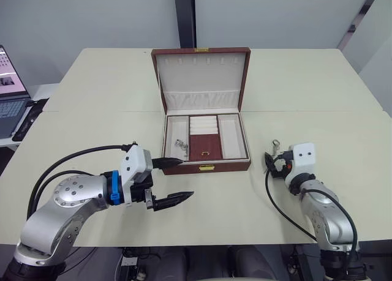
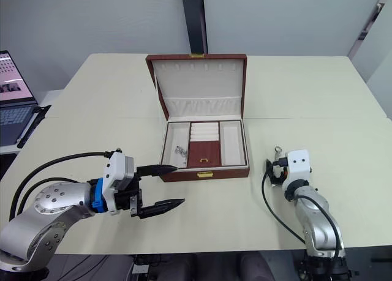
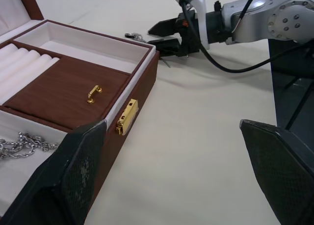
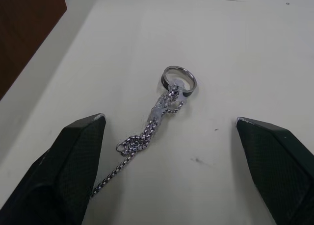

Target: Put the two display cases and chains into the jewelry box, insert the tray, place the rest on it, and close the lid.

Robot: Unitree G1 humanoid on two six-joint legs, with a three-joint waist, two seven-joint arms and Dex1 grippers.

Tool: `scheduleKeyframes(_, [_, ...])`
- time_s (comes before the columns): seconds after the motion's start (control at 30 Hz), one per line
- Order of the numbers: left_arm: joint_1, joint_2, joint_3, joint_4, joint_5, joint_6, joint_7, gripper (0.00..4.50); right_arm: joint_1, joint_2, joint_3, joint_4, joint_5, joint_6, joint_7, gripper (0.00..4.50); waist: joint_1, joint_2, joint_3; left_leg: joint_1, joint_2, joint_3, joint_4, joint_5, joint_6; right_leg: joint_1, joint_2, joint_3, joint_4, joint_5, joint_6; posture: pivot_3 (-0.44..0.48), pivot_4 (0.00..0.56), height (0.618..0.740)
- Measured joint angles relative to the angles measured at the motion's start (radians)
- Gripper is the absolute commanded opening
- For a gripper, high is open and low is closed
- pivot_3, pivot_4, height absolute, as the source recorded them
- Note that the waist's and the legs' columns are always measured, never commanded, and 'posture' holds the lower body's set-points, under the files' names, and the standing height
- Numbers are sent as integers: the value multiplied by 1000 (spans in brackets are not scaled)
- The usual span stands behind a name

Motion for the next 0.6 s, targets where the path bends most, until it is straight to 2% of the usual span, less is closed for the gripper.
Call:
scheduleKeyframes(0.2, [-1, -7, -11, 3, 15, -23, -3, 4500, -25, 29, 13, 9, -29, 18, -37, 4486, -1, 0, 0, 1, 0, 1, 0, 0, 0, 0, 0, 0, 1, 0, 0, 0, 150, 740])
scheduleKeyframes(0.3, [-1, -8, -12, 27, 24, -45, -20, 4500, -39, 41, 15, -2, -31, 72, -56, 3932, -1, 0, -1, 1, 0, 1, 0, 0, 0, 0, 0, 0, 1, 0, 0, 0, 150, 740])
scheduleKeyframes(0.43, [0, -16, -19, 49, 41, -68, -25, 4500, -56, 42, 22, -13, -38, 124, -69, 2653, 2, -3, -3, 1, 0, 0, 0, 0, 0, 1, 0, 0, 1, 0, 0, 0, 150, 740])
scheduleKeyframes(0.6, [5, -27, -23, 54, 50, -84, -24, 4500, -64, 53, 13, -20, -28, 156, -69, 1756, 3, -7, -6, 1, -1, 0, 0, 0, 0, 2, 0, 0, 1, 0, 0, 0, 150, 740])
